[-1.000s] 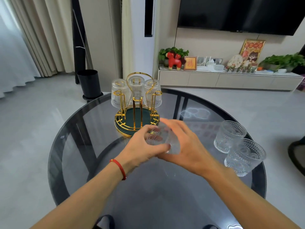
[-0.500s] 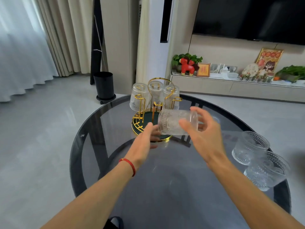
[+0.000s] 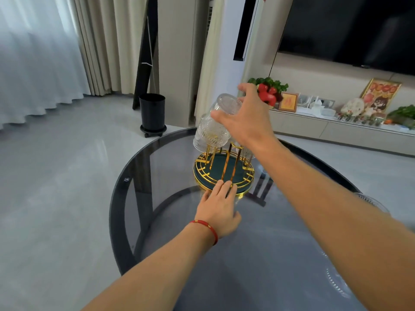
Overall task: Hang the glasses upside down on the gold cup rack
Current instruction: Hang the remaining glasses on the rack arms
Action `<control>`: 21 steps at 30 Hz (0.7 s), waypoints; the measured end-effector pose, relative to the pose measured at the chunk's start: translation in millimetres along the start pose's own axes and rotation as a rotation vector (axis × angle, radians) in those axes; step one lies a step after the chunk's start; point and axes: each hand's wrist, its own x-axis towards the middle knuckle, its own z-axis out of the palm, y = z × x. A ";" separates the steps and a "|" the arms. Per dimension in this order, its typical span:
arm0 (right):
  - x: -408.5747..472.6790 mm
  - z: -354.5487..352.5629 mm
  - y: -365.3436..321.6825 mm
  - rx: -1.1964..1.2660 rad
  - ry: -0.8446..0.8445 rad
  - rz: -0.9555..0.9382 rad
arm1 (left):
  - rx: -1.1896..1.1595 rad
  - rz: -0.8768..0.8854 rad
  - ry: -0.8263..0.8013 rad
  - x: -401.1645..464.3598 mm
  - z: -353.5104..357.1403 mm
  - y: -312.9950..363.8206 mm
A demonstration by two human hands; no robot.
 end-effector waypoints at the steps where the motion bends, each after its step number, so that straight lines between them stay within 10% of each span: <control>1: 2.5 6.2 0.3 -0.028 0.000 -0.014 | 0.003 -0.002 -0.008 -0.1 0.0 -0.2; 21: -4.2 55.8 34.7 -0.585 -0.121 -0.076 | 0.052 0.006 0.031 -4.8 -10.5 11.9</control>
